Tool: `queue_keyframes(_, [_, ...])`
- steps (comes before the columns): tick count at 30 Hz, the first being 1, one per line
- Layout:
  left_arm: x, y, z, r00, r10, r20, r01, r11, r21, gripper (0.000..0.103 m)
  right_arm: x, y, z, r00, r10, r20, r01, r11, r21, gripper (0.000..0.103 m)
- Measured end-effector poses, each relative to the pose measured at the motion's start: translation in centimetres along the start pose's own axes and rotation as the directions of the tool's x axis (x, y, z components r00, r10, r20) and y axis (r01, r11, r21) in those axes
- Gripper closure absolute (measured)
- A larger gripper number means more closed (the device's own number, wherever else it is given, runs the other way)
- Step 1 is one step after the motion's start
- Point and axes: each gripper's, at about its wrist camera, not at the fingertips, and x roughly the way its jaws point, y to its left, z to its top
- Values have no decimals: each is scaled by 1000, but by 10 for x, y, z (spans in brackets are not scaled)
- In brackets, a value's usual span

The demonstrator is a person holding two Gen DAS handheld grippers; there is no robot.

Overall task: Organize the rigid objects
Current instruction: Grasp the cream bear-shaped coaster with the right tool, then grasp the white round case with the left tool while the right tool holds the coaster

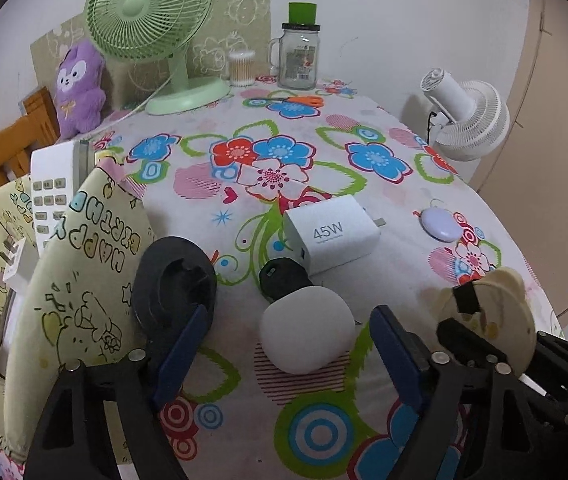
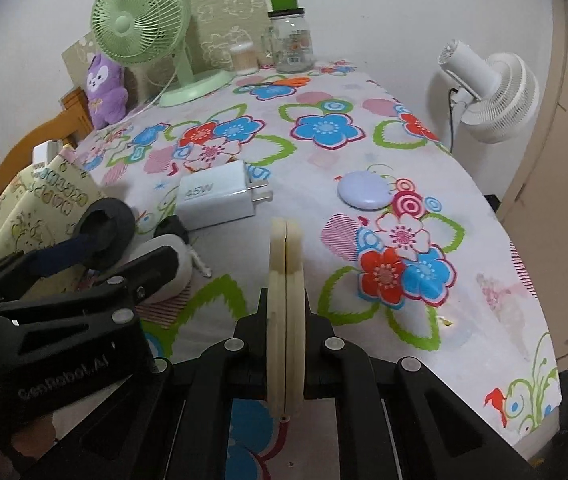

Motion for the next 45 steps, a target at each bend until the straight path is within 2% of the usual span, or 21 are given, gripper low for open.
queue_keyframes(3, [7, -4, -3, 1000, 6, -24, -5, 999, 36, 23, 1, -6, 3, 1000, -29, 6, 29, 999, 28, 92])
queue_keyframes(6, [17, -6, -6, 998, -18, -57, 20, 999, 33, 23, 2, -12, 4, 1000, -20, 2, 20, 998, 63, 92])
queue_keyframes(10, [26, -11, -7, 997, -22, -72, 25, 999, 42, 27, 3, -9, 5, 999, -34, 1, 34, 998, 49, 92])
queue_keyframes(13, [25, -13, -6, 998, -14, -55, 17, 998, 55, 36, 4, -8, 6, 999, -36, -1, 36, 998, 50, 92])
queue_keyframes(14, [24, -13, -6, 999, -15, -47, 18, 998, 55, 46, 5, -6, 7, 999, -39, -2, 39, 998, 48, 92])
queue_keyframes(26, [10, -7, -6, 1000, -23, -19, 24, 997, 66, 46, 2, 8, 9, 999, -41, 4, 41, 999, 34, 92])
queue_keyframes(45, [-59, 13, 2, 996, -32, 86, 26, 997, 67, 46, -57, 41, 17, 994, -46, 101, 45, 999, 15, 92])
